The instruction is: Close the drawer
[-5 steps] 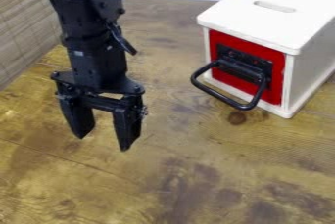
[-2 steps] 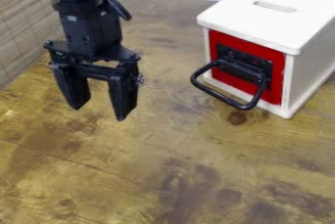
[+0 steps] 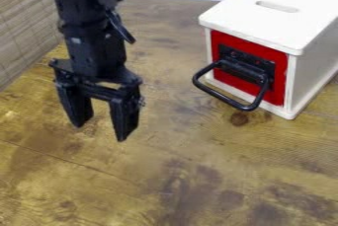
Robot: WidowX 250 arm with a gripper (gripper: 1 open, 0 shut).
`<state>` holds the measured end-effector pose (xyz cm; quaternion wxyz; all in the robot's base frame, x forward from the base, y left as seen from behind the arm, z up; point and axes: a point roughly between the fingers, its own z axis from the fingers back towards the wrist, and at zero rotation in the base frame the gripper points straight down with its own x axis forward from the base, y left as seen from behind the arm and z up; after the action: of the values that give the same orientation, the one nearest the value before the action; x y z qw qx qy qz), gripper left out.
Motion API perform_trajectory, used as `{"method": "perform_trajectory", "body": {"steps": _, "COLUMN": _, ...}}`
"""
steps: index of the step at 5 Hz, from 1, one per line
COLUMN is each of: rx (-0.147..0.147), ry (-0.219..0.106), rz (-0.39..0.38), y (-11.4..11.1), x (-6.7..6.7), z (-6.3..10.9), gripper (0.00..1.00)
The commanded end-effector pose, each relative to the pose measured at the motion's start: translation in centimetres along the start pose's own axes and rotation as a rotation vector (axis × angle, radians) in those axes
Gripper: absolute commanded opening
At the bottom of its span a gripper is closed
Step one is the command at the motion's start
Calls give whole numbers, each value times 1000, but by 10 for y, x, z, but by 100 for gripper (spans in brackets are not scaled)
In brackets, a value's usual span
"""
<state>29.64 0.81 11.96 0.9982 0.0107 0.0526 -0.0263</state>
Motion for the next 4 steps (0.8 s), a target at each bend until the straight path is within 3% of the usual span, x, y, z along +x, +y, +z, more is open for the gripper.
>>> {"method": "perform_trajectory", "body": {"steps": 1, "rx": 21, "ry": -70, "rz": -8, "y": -12, "x": 0, "z": 14, "gripper": 100}}
{"method": "perform_trajectory", "body": {"steps": 2, "rx": 11, "ry": -85, "rz": 12, "y": -17, "x": -1, "z": 18, "gripper": 100}}
{"method": "perform_trajectory", "body": {"steps": 4, "rx": -13, "ry": -105, "rz": -3, "y": -14, "x": 2, "z": 43, "gripper": 100}}
